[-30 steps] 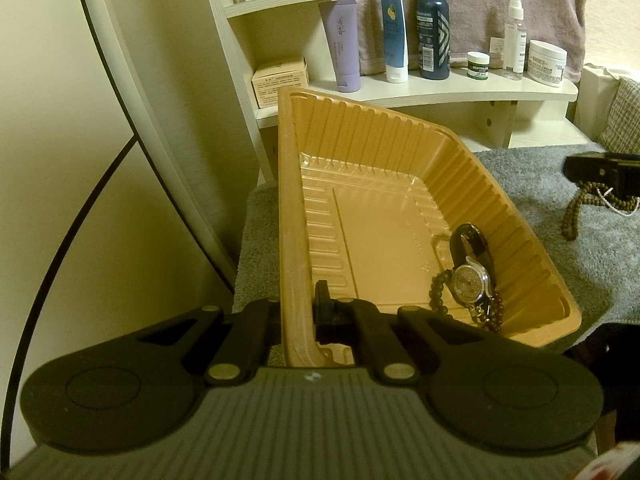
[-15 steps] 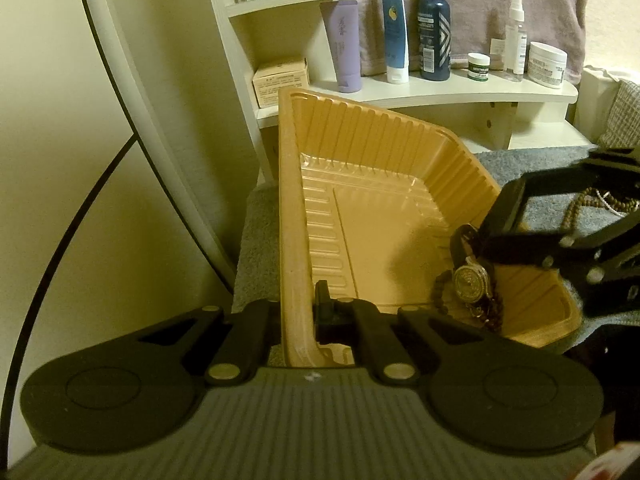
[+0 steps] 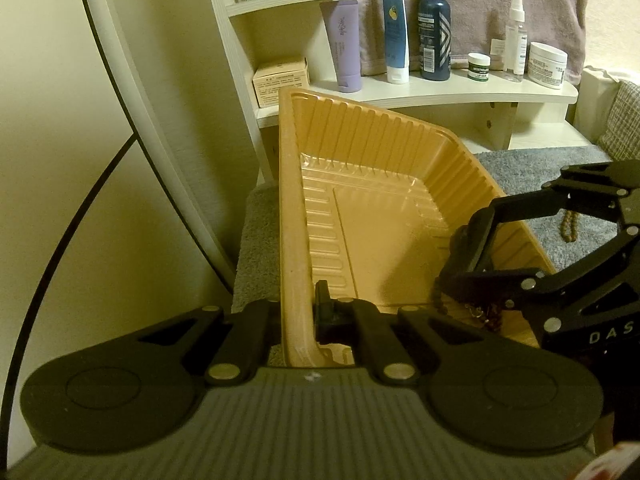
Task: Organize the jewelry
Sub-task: 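Lower the black clip into the tray and open the right tool, then grasp the black bangle from the pile with the right tool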
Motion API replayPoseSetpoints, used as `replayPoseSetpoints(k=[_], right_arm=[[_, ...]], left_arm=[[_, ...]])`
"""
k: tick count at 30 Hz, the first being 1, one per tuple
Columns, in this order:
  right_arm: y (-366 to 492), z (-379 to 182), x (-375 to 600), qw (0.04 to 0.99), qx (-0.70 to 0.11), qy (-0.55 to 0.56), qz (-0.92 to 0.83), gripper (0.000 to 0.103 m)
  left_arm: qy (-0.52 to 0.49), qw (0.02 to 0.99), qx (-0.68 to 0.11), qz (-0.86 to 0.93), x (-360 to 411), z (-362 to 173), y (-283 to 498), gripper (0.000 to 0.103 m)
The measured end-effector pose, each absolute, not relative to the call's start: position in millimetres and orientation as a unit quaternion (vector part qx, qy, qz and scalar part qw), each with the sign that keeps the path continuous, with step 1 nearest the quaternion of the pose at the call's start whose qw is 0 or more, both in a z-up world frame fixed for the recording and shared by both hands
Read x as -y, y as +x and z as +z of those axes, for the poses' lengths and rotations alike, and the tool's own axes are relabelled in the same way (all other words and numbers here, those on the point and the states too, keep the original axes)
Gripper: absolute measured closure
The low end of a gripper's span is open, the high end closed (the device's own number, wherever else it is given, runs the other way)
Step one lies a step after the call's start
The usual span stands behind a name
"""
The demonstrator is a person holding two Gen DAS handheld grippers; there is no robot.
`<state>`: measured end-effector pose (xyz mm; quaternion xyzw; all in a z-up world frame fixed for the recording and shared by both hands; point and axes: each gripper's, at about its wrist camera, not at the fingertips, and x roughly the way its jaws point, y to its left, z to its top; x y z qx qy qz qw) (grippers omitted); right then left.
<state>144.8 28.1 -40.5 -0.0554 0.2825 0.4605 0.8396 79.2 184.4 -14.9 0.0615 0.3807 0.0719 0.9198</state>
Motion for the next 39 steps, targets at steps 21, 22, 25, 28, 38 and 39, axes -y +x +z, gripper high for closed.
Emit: replayPoseSetpoints(k=[21, 22, 25, 28, 38, 39], right_arm=[[141, -60, 90, 0.914, -0.311, 0.043, 0.258, 0.019], [141, -61, 99, 0.917, -0.312, 0.047, 0.242, 0.019], [140, -63, 125, 0.929, -0.309, 0.054, 0.197, 0.019], [143, -66, 146, 0.937, -0.307, 0.052, 0.158, 0.019], [151, -75, 182, 0.946, -0.305, 0.029, 0.102, 0.019], [152, -76, 183, 0.947, -0.305, 0.026, 0.100, 0.020]], left_arm=[[0.067, 0.921, -0.378, 0.072, -182, -13, 79, 0.100], [0.067, 0.921, -0.377, 0.072, -182, -13, 79, 0.100], [0.068, 0.921, -0.377, 0.072, -182, -12, 79, 0.100], [0.069, 0.921, -0.378, 0.072, -181, -12, 79, 0.100], [0.071, 0.920, -0.378, 0.073, -181, -12, 79, 0.100], [0.071, 0.920, -0.378, 0.073, -181, -12, 79, 0.100]])
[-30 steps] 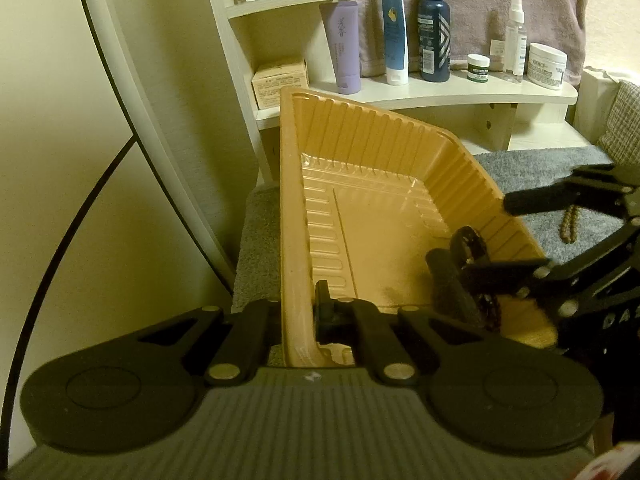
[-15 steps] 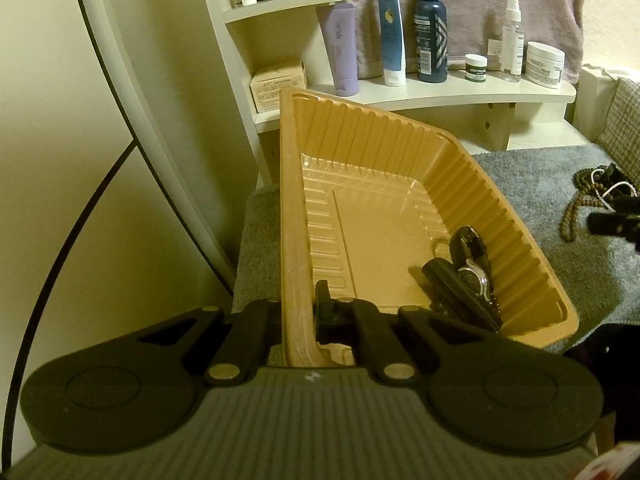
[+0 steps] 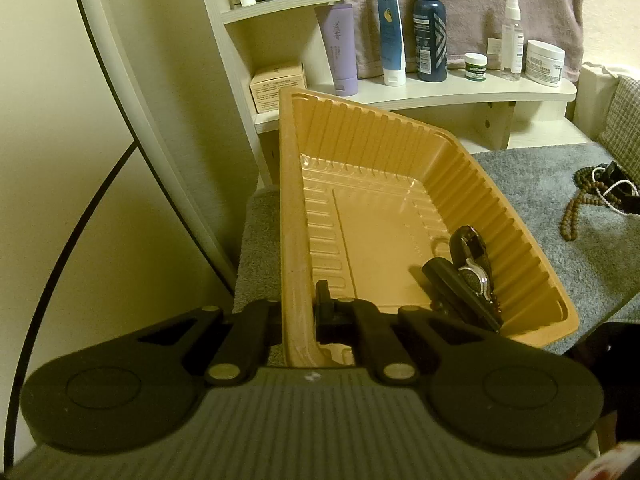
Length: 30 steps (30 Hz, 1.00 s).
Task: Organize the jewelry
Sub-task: 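Grasp the black bangle from the pile with the right tool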
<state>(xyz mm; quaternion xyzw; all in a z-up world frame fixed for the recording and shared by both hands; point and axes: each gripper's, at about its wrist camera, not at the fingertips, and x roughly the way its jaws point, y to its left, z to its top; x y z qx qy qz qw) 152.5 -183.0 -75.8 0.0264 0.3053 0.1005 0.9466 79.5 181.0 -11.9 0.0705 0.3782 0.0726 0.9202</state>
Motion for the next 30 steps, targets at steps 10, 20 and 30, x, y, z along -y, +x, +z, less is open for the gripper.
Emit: replayPoseSetpoints(k=[10, 20, 30], right_arm=[[162, -70, 191, 0.952, -0.293, 0.028, 0.086, 0.024], [200, -67, 191, 0.953, -0.286, -0.011, 0.098, 0.027], [232, -78, 184, 0.922, -0.330, -0.101, 0.178, 0.038]], left_arm=[[0.073, 0.920, -0.378, 0.072, -181, -12, 79, 0.100], [0.073, 0.920, -0.379, 0.072, -181, -12, 79, 0.100], [0.072, 0.920, -0.378, 0.072, -182, -13, 80, 0.100]])
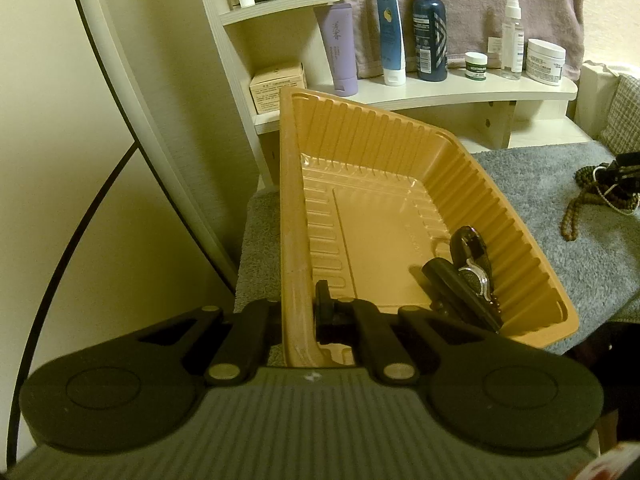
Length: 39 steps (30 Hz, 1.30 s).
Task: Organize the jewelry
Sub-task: 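Grasp the black bangle from the pile with the right tool, then carry the black bangle over the orange tray with the right tool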
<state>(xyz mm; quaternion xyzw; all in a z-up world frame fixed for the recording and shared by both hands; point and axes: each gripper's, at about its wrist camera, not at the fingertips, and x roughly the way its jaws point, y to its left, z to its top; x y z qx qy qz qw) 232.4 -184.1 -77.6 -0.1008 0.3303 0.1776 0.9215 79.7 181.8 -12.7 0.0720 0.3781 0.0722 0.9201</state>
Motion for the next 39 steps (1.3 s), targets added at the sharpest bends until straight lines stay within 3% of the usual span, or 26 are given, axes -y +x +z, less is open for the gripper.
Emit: replayPoseSetpoints(k=[3, 6, 28, 39], right_arm=[[236, -80, 186, 0.917, -0.339, -0.103, 0.183, 0.041], [237, -79, 189, 0.917, -0.342, -0.100, 0.181, 0.053], [203, -38, 178, 0.952, -0.217, -0.133, 0.172, 0.056], [189, -23, 140, 0.944, -0.197, -0.142, 0.221, 0.056]], left_arm=[[0.072, 0.920, -0.378, 0.072, -182, -13, 80, 0.100], [0.074, 0.920, -0.379, 0.071, -182, -13, 80, 0.100], [0.074, 0.920, -0.378, 0.073, -182, -12, 80, 0.100], [0.074, 0.920, -0.378, 0.073, -181, -11, 79, 0.100]])
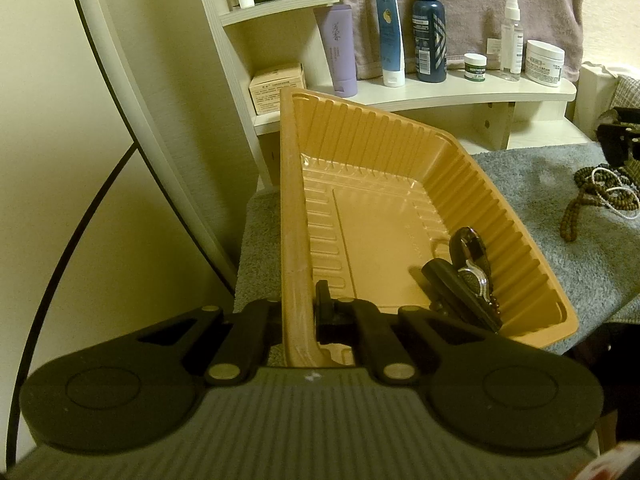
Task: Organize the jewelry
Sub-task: 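Carry the black bangle over the orange tray with the right tool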
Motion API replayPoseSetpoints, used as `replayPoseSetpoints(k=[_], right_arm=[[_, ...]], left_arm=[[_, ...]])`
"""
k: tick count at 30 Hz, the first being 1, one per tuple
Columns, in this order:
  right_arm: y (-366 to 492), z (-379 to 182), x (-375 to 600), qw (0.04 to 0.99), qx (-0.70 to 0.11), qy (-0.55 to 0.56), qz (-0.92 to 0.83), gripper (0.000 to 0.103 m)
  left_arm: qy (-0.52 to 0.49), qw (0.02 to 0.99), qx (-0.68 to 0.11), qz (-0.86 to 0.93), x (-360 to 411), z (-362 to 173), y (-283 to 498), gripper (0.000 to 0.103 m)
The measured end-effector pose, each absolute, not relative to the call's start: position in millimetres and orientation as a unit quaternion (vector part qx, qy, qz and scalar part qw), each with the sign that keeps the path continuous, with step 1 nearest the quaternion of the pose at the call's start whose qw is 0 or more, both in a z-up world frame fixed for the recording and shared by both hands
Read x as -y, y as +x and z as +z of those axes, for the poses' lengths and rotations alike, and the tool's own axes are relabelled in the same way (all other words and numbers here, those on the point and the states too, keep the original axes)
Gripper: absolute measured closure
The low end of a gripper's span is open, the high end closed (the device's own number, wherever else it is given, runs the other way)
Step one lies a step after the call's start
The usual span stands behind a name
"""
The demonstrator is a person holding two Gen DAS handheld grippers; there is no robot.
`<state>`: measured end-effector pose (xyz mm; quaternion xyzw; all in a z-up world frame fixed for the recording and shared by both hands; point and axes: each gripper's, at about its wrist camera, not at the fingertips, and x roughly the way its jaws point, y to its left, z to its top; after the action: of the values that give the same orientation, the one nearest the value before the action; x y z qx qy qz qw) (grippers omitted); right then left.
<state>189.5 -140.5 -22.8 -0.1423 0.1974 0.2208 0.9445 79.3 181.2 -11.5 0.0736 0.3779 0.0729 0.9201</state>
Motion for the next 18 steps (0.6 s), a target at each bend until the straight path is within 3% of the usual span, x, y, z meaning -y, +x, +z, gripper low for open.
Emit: replayPoseSetpoints(k=[18], right_arm=[[139, -19, 8, 0.872, -0.214, -0.085, 0.432, 0.056]], left_arm=[[0.070, 0.920, -0.378, 0.071, -181, -12, 79, 0.100]])
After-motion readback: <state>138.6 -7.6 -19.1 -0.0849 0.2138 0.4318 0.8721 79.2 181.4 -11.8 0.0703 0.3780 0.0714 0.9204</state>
